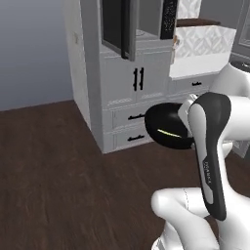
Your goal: Pick the lemon wedge from the sink and place it in the bowl. Then pick the bowl and place it in the microwave. Then close the microwave door and press the start button.
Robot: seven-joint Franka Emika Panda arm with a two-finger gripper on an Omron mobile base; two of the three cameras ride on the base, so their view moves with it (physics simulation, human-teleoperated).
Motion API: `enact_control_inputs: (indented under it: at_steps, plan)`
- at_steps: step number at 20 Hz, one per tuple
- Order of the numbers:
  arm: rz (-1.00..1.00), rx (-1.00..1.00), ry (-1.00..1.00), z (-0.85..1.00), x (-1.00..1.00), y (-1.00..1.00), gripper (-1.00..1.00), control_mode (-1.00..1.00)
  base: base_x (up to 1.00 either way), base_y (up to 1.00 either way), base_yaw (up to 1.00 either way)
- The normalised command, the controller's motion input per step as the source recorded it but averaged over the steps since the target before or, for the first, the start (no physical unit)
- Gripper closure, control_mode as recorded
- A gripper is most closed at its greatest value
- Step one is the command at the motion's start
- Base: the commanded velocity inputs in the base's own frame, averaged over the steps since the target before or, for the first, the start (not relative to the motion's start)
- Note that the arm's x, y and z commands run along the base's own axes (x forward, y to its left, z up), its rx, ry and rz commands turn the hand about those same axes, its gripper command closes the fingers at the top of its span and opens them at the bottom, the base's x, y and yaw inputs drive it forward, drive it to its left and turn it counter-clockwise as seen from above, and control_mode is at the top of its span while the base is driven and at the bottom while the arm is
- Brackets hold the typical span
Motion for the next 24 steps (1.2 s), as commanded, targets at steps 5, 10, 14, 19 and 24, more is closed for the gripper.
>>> enact_control_inputs:
  at_steps: [5, 10, 14, 19, 24]
  plan:
    - [0.0, 0.0, 0.0, 0.0, 0.0, 0.0, 1.0, 1.0, 0.05, -1.0, 0.31]
    - [0.0, 0.0, 0.0, 0.0, 0.0, 0.0, 1.0, 1.0, 0.13, -1.0, 0.29]
    - [0.0, 0.0, 0.0, 0.0, 0.0, 0.0, 1.0, 1.0, 0.35, -1.0, 0.34]
    - [0.0, 0.0, 0.0, 0.0, 0.0, 0.0, 1.0, 1.0, 0.7, -1.0, 0.45]
    - [0.0, 0.0, 0.0, 0.0, 0.0, 0.0, 1.0, 1.0, 0.64, -1.0, 0.33]
